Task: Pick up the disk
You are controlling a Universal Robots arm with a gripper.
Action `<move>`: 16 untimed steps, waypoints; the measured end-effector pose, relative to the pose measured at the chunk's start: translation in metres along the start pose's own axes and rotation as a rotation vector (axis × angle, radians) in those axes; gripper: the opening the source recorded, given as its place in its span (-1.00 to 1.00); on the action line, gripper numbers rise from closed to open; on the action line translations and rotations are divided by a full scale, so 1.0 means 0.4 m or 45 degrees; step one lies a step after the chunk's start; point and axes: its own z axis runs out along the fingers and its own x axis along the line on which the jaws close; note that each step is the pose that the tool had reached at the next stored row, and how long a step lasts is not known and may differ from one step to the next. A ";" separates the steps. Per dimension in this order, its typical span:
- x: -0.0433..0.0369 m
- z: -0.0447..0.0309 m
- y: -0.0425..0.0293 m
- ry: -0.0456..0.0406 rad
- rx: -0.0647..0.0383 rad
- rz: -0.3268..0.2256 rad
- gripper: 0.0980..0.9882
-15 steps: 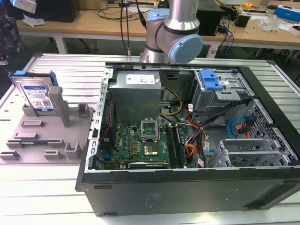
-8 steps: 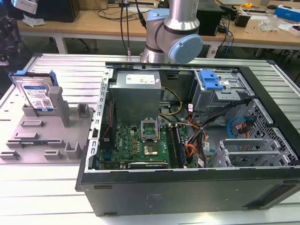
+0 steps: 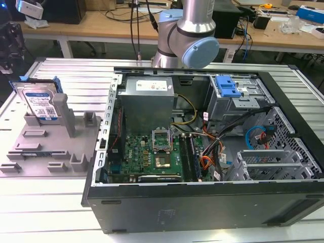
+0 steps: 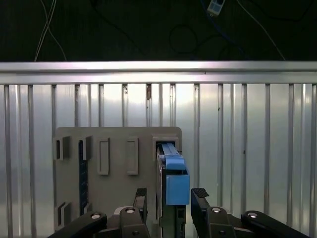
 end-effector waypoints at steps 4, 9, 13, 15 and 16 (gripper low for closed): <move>-0.006 0.014 0.000 0.000 0.000 0.000 -0.14; -0.007 0.037 0.000 0.001 0.000 0.000 -0.14; -0.007 0.051 0.000 0.001 0.000 0.000 -0.14; -0.010 0.063 0.000 0.002 0.000 0.000 -0.14; -0.011 0.066 0.001 0.002 0.000 0.000 -0.14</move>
